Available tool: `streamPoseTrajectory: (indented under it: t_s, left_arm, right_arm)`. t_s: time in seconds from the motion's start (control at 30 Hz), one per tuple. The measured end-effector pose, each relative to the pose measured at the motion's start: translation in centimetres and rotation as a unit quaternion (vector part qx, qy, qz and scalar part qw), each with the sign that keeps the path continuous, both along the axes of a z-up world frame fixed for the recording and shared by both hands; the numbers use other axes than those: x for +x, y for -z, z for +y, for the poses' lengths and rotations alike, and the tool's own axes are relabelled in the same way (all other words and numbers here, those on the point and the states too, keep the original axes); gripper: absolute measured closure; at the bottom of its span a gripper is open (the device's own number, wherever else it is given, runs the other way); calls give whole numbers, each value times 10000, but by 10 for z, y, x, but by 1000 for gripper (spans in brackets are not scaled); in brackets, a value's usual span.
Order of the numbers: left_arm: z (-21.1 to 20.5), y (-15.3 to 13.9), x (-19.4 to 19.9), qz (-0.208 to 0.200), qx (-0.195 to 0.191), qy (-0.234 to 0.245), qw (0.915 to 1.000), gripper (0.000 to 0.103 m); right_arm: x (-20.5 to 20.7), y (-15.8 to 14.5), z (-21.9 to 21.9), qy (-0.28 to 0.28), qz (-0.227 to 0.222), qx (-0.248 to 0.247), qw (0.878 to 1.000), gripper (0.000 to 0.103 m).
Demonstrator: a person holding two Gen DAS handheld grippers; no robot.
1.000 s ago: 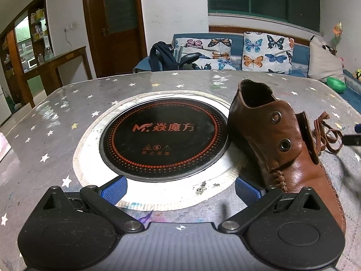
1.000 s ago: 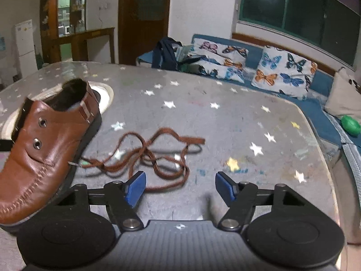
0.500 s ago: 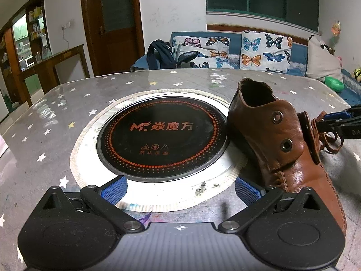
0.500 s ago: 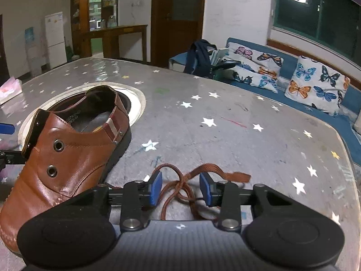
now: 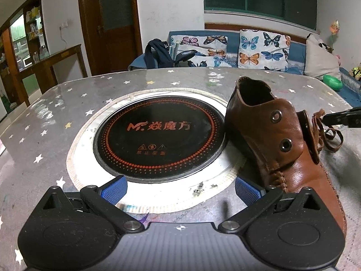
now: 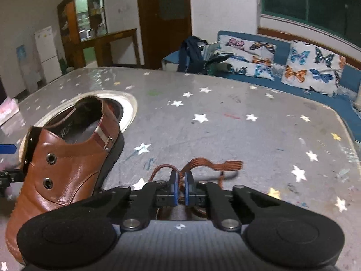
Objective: Lace up shoes with both hands
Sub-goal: 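Close the right gripper on the brown shoelace tip and lift it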
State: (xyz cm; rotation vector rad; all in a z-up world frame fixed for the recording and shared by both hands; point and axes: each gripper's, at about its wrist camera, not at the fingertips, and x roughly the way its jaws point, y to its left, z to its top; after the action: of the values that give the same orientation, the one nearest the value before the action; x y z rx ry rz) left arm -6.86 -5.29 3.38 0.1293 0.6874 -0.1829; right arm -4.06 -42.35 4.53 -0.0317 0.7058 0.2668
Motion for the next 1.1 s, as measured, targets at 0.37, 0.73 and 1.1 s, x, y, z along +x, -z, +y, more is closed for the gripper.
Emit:
streamPoseTrajectory:
  t_s: [0.37,0.73,1.1]
  left_arm:
    - [-1,-4,-1,-75,-52,16,10000,0]
    - [3,-6,-2,-81,-27,-45,10000,0]
    - [3,-8,-4,-122,-55,-3,9999,0]
  right_arm:
    - [-41,-21,-10,-153,-47,-368,9992,89]
    - [13,13,7,110,205,149,9996,85]
    - [-37,-7,3,94,147,-386,9991,101]
